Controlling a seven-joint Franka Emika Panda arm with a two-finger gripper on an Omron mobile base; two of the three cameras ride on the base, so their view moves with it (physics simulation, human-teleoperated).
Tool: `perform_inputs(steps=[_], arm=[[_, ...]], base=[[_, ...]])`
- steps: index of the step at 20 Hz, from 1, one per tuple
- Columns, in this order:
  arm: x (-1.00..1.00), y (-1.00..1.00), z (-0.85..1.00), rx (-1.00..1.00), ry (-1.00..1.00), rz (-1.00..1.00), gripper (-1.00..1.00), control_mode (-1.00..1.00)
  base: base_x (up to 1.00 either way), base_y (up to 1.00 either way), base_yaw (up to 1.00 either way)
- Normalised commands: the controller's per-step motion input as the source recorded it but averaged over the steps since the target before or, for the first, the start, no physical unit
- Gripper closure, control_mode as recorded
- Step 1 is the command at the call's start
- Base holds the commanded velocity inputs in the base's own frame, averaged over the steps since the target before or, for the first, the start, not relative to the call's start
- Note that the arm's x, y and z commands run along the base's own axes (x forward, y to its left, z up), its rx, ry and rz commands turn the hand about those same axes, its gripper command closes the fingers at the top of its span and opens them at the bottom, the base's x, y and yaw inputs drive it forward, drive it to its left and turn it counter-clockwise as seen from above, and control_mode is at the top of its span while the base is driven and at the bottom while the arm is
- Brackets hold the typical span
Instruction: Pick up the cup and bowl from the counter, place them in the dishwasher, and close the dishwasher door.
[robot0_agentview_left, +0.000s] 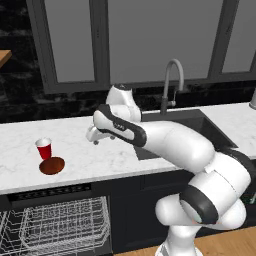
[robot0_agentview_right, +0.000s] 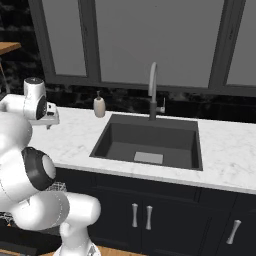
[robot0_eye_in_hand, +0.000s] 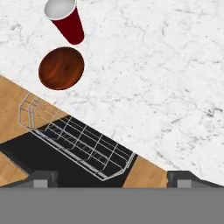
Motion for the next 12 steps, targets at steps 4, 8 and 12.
perform_inputs(steps=[4,8,12], arm=[[0.64,0.8,-0.38,0.0,0.08,0.02,-1.0,-1.0],[0.37,0.43,-0.11,0.0,-0.05,-0.04,-1.0,-1.0],[0.04,0.3,-0.16,0.0,-0.04,-0.08,-1.0,-1.0]], base=[[0.0,0.0,0.0],[0.0,0.0,0.0],[0.0,0.0,0.0]])
